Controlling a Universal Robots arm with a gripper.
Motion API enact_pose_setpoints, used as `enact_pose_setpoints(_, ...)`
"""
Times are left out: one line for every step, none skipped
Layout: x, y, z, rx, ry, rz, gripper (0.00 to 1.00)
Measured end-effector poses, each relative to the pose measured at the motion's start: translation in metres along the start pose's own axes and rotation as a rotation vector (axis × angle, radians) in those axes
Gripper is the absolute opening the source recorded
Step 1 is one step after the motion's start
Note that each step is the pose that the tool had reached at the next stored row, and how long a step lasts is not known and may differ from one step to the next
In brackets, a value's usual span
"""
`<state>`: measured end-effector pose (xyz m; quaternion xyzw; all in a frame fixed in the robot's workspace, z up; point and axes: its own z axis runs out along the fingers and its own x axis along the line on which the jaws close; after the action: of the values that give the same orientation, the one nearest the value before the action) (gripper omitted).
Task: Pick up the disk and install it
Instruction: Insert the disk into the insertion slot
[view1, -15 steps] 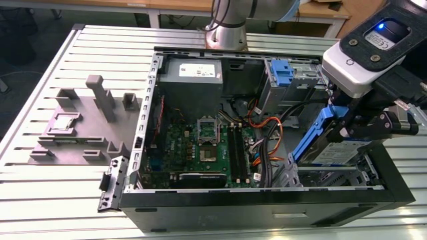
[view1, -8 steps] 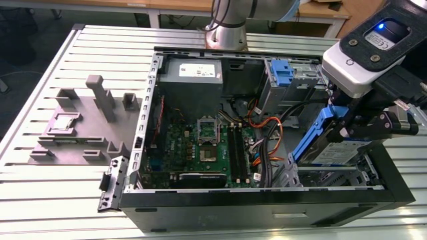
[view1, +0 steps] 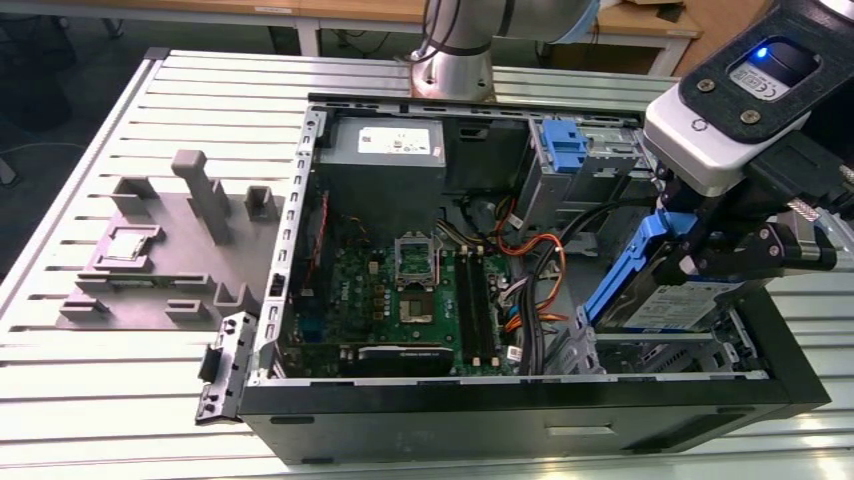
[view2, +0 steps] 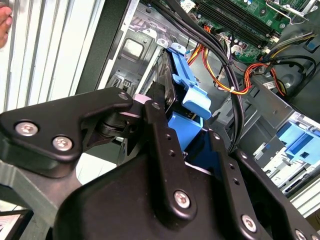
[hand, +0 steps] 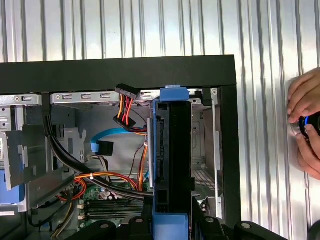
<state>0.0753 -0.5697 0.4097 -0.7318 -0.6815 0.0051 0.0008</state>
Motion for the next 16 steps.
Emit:
enact_pose_setpoints(0.0000, 0.0000, 0.0000, 0.0000, 0.0000, 0.000, 0.37)
enact_pose_setpoints(0.0000, 0.0000, 0.0000, 0.0000, 0.0000, 0.000, 0.37)
enact_pose_setpoints(0.0000, 0.0000, 0.0000, 0.0000, 0.0000, 0.000, 0.37)
enact_pose_setpoints(0.0000, 0.0000, 0.0001, 0.0000, 0.0001, 0.000, 0.37)
enact_pose_setpoints(0.0000, 0.0000, 0.0001, 0.0000, 0.0001, 0.000, 0.37)
enact_pose_setpoints(0.0000, 0.0000, 0.0001, 0.0000, 0.0001, 0.000, 0.37)
enact_pose_setpoints(0.0000, 0.0000, 0.0003, 0.0000, 0.0000, 0.000, 0.37)
enact_pose_setpoints(0.0000, 0.0000, 0.0008, 0.0000, 0.0004, 0.000, 0.37)
enact_pose_setpoints(0.0000, 0.0000, 0.0019, 0.0000, 0.0003, 0.000, 0.37)
enact_pose_setpoints(0.0000, 0.0000, 0.0035, 0.0000, 0.0003, 0.000, 0.37)
enact_pose_setpoints(0.0000, 0.0000, 0.0052, 0.0000, 0.0002, 0.000, 0.37)
enact_pose_setpoints(0.0000, 0.0001, 0.0069, 0.0000, 0.0001, 0.000, 0.37)
enact_pose_setpoints(0.0000, 0.0001, 0.0088, 0.0000, 0.0001, 0.000, 0.37)
enact_pose_setpoints(0.0001, 0.0001, 0.0105, 0.0000, 0.0000, 0.000, 0.37)
enact_pose_setpoints(0.0001, 0.0001, 0.0123, 0.0000, 0.0001, 0.000, 0.37)
enact_pose_setpoints(0.0001, 0.0001, 0.0141, 0.0000, 0.0001, 0.000, 0.37)
